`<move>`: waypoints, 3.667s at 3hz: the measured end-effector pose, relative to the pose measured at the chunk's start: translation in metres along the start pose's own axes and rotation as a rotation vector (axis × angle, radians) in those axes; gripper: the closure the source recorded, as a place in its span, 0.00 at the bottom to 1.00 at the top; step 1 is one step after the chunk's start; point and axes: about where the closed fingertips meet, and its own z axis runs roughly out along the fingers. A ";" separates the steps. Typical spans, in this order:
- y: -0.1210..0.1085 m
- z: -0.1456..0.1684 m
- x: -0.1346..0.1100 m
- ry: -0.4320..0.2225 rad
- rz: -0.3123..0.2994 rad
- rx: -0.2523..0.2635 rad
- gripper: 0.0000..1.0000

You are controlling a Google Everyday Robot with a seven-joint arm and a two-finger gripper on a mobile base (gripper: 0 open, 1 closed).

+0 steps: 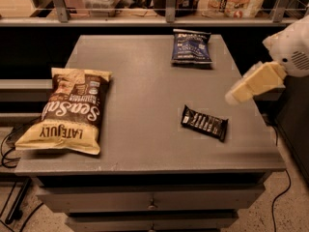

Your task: Move blue chip bag near brown chip bag

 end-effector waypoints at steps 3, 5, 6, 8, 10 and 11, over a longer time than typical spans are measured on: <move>-0.074 0.068 -0.043 -0.230 0.174 0.106 0.00; -0.090 0.139 -0.073 -0.299 0.280 0.084 0.00; -0.098 0.166 -0.084 -0.328 0.310 0.071 0.00; -0.130 0.236 -0.094 -0.329 0.389 0.085 0.00; -0.145 0.273 -0.098 -0.318 0.430 0.077 0.18; -0.151 0.279 -0.094 -0.302 0.433 0.086 0.41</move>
Offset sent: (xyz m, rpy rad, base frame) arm 0.1534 0.0123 -0.0145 0.3197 -0.1765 -0.2003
